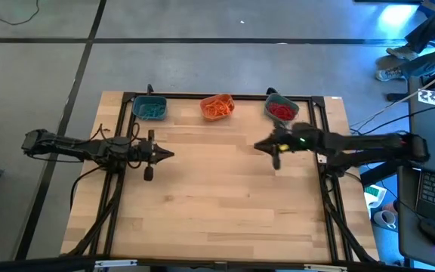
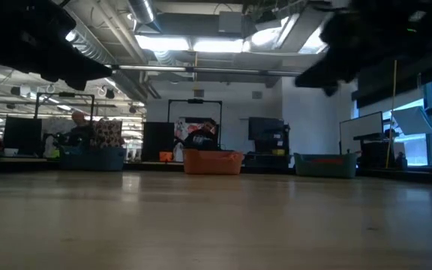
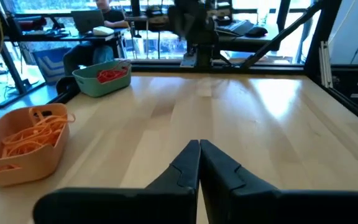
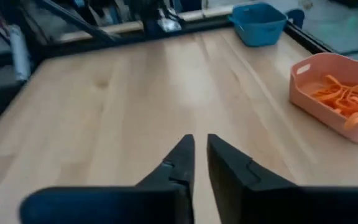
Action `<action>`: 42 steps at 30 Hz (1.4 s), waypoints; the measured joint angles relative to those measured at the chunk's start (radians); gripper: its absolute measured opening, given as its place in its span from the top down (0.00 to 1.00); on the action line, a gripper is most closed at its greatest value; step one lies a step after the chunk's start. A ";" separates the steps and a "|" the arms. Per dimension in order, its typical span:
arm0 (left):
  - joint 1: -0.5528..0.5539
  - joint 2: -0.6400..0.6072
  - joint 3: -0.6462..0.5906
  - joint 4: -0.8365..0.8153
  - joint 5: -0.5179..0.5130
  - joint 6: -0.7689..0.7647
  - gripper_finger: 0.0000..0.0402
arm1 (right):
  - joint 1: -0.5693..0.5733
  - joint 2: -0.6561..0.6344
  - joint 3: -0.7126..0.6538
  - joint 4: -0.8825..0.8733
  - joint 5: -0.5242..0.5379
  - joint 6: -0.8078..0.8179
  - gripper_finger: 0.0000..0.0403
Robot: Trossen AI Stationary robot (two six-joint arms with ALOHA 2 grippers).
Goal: Sort rubber bands into baskets
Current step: Return to Home Position
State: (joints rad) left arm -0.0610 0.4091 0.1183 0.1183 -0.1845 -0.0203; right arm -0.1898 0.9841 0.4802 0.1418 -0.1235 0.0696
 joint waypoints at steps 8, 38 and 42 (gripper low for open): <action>0.025 -0.051 -0.111 0.084 0.000 -0.074 0.99 | 0.117 -0.432 -0.324 0.082 0.156 0.097 0.99; 0.026 -0.372 -0.109 -0.079 0.049 0.020 0.99 | 0.157 -0.864 -0.470 -0.123 0.125 0.057 0.98; 0.026 -0.366 -0.109 -0.087 0.048 0.020 0.99 | 0.157 -0.864 -0.471 -0.124 0.128 0.057 0.98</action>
State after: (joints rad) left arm -0.0353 0.0429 0.0097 0.0314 -0.1360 -0.0002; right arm -0.0330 0.1204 0.0093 0.0177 0.0048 0.1264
